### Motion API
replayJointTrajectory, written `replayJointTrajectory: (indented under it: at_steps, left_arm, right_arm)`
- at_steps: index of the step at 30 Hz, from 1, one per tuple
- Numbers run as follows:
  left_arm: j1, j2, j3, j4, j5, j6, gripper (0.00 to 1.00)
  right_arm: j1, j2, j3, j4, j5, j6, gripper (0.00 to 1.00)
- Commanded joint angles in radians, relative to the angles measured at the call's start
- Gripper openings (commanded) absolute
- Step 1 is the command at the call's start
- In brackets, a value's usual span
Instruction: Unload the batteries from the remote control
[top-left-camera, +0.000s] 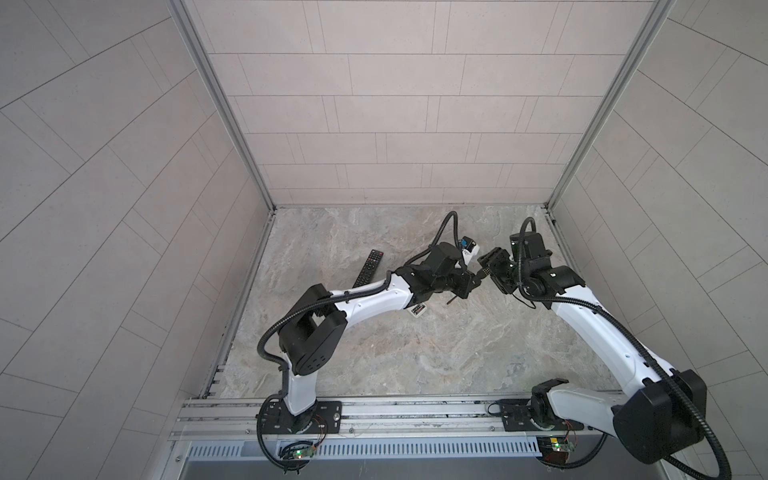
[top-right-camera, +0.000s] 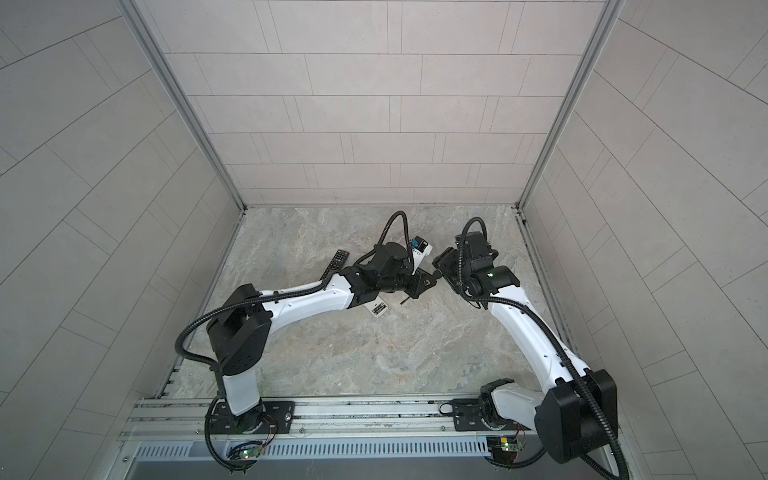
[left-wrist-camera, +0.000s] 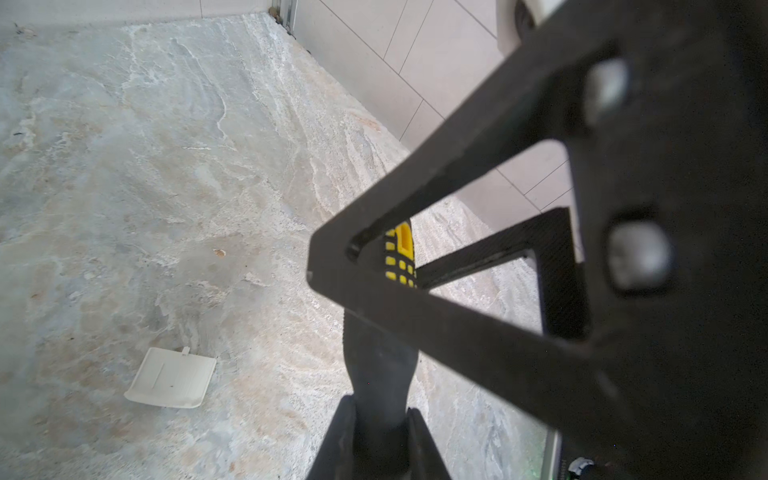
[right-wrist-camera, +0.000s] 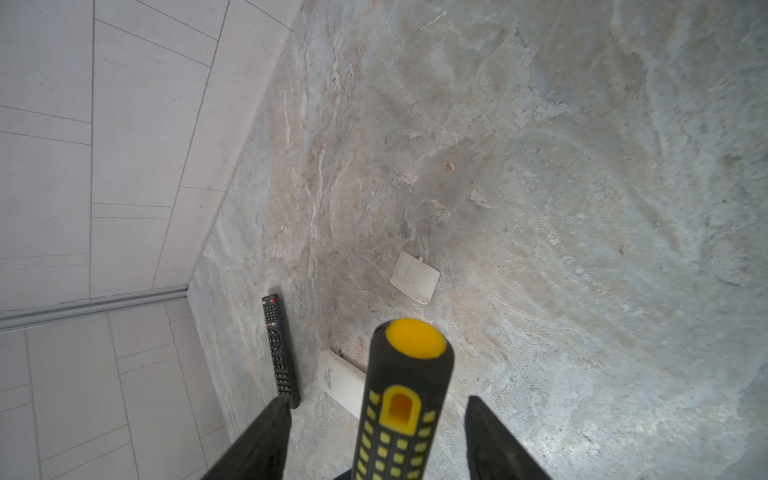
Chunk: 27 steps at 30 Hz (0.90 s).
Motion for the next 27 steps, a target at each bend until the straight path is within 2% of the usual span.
replayJointTrajectory:
  at_steps: [1,8,14,18,27]
  left_arm:
    - [0.031,-0.037,-0.01,0.113,0.088,-0.062,0.0]
    - [0.05,-0.022,-0.009,0.199,0.22,-0.113,0.0]
    - [0.049,-0.029,-0.003,0.158,0.241,-0.073,0.0]
    - [0.05,-0.035,-0.002,0.152,0.255,-0.068,0.0]
    - [0.05,-0.047,-0.01,0.172,0.276,-0.066,0.0]
  right_arm:
    - [-0.036,-0.059,-0.053,0.086,-0.047,-0.057,0.72]
    - [-0.075,-0.147,-0.133,0.282,-0.172,-0.113,0.68]
    - [-0.088,-0.118,-0.075,0.221,-0.27,-0.203,0.63]
    - [-0.094,-0.098,-0.093,0.254,-0.308,-0.17,0.57]
    - [-0.111,-0.082,-0.078,0.226,-0.393,-0.226,0.5]
